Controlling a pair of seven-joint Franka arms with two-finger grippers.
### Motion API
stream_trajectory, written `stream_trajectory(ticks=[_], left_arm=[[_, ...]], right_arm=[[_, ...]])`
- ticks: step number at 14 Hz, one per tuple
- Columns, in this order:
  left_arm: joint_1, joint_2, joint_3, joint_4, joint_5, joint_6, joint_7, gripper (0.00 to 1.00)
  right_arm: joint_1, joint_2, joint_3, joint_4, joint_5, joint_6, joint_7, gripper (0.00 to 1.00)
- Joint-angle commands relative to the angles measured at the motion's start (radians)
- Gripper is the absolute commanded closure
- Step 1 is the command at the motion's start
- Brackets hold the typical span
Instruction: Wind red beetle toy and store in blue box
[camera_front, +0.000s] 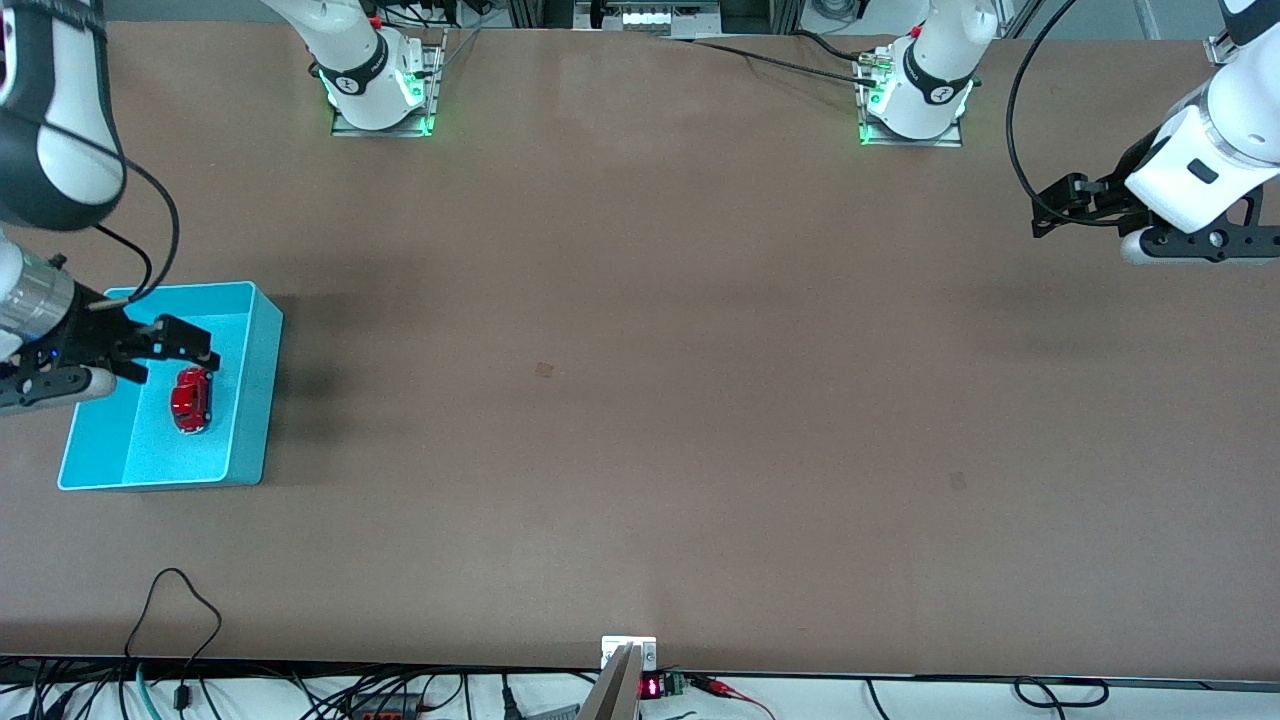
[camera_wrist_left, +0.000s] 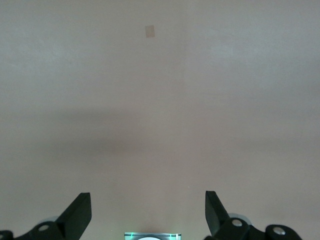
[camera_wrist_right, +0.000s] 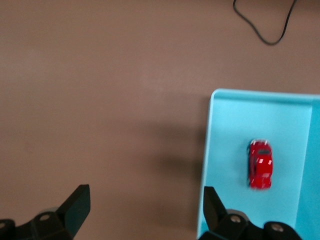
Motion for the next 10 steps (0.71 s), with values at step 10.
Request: stream_trajectory(ticks=[10], left_arm=[[0.007, 0.005, -0.001, 0.023, -0.012, -0.02, 0.01, 0.0]], right_arm=[[-0.044, -0.091, 0.039, 0.187, -0.151, -0.352, 0.269, 0.0]])
